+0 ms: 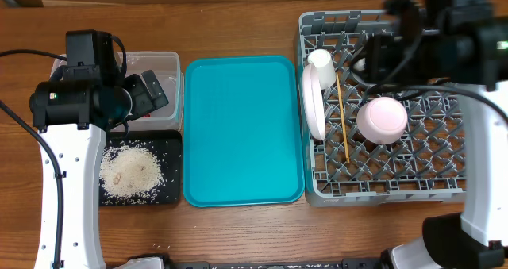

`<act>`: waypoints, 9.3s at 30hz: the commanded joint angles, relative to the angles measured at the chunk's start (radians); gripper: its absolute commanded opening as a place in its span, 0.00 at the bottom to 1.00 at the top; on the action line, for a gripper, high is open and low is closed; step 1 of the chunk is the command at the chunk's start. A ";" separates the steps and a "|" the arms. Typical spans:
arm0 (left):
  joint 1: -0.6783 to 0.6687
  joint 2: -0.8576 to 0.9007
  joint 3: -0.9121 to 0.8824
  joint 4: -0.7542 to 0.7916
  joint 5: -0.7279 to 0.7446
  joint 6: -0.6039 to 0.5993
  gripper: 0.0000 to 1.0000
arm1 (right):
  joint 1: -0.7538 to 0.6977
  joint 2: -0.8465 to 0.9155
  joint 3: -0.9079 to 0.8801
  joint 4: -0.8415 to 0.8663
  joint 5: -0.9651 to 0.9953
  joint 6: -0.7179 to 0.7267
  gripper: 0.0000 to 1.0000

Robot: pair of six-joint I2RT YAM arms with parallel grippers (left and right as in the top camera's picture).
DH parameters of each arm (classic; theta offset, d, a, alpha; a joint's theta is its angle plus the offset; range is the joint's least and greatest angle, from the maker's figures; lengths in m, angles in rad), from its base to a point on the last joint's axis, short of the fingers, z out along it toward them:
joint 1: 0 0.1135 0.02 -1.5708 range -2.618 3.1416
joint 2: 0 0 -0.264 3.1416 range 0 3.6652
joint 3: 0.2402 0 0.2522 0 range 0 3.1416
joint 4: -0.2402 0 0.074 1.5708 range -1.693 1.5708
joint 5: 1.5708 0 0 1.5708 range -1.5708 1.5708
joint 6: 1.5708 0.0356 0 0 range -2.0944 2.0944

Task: Sort waste into correct bins and load items into the dishwasher

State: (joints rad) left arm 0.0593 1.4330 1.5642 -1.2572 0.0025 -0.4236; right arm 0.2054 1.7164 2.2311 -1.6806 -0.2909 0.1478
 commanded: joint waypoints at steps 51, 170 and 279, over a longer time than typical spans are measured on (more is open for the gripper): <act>0.004 -0.002 0.009 0.001 -0.013 -0.003 1.00 | -0.058 0.058 -0.472 0.418 -0.148 0.187 0.04; 0.006 -0.001 0.009 0.001 -0.013 -0.003 1.00 | -0.307 0.061 -0.603 0.495 -0.713 -0.072 0.04; 0.006 0.000 0.009 0.001 -0.013 -0.003 1.00 | -0.113 -0.148 -0.392 0.493 0.290 -0.040 1.00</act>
State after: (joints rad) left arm 0.0597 1.4330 1.5642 -1.2572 0.0025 -0.4236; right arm 0.0921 1.6535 1.8198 -1.1912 -0.0113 0.1074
